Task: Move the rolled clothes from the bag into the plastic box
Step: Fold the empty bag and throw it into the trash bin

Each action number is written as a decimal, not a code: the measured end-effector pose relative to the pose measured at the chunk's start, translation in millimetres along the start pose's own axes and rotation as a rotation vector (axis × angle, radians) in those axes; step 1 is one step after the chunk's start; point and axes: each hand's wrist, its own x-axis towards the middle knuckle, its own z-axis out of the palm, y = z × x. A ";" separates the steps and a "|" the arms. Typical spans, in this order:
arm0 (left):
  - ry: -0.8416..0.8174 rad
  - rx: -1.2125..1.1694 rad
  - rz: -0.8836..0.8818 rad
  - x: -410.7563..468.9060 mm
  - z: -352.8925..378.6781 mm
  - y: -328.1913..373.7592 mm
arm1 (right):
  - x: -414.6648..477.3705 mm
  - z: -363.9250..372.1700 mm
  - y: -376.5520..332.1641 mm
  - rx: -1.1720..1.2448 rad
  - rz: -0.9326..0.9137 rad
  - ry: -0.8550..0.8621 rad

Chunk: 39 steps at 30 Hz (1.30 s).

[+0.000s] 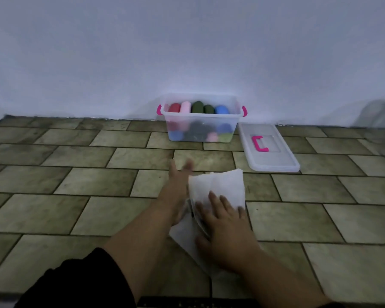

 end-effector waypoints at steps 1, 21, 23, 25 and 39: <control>0.007 0.295 0.038 2.4 4.3 -0.6 | -1.2 -0.5 0.8 0.013 -0.064 -0.007; -0.104 0.544 -0.070 -17.8 128.5 7.3 | -35.9 -12.2 102.5 0.205 -0.023 0.148; -0.169 0.497 -0.037 -21.0 144.2 8.0 | -40.2 -13.8 114.9 0.246 0.008 0.227; -0.183 0.695 0.106 -24.0 154.8 7.0 | -49.1 -18.7 127.7 0.325 0.084 0.278; -0.824 0.854 0.742 -107.4 290.5 -40.9 | -220.7 -17.6 203.9 0.331 0.845 0.761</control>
